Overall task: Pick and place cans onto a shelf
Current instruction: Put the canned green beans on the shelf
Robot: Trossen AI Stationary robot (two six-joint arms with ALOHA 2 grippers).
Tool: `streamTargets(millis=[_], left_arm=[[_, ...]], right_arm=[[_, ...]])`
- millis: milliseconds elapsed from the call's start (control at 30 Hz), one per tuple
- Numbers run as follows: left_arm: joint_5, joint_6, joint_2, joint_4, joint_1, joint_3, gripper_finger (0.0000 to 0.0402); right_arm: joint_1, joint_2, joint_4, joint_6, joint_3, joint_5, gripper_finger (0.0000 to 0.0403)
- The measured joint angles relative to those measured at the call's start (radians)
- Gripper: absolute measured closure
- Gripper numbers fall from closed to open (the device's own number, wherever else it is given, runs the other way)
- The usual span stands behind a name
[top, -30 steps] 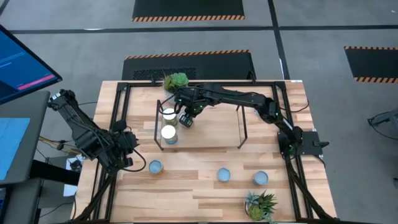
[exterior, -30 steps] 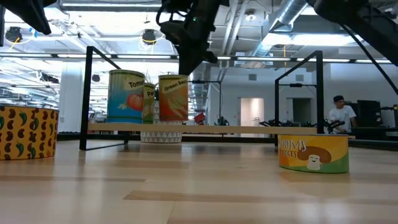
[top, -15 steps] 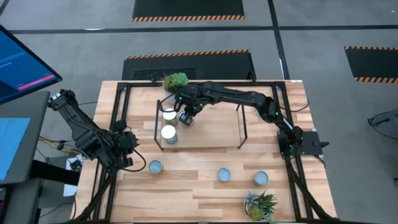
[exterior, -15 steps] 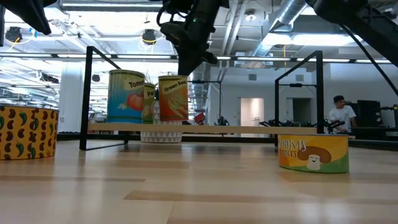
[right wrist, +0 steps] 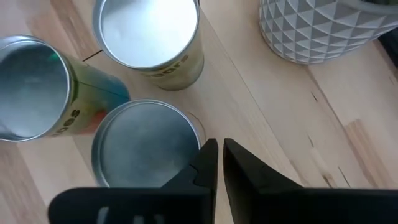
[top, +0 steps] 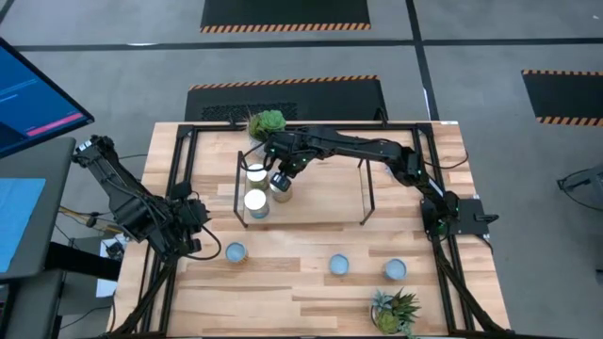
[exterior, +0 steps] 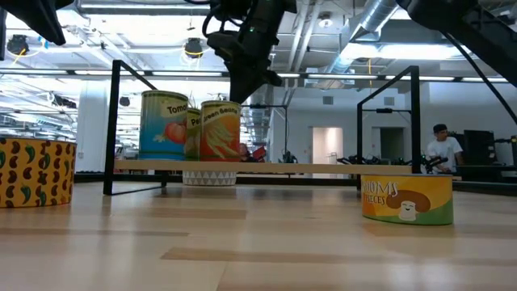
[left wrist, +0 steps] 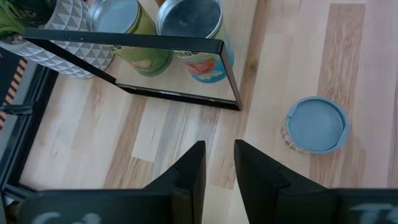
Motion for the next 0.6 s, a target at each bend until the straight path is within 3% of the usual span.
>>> streamTargets(millis=[267,600], left_arm=[[0.0,0.0,0.0,0.0,0.0,0.0,0.0329],[-0.002,0.014,0.0,0.0,0.0,0.0,0.0329]], right_arm=[[0.026,-0.021,0.017,-0.019,0.022,-0.001,0.0358],[0.178,-0.06,0.038,-0.083,0.022,-0.13,0.0387]])
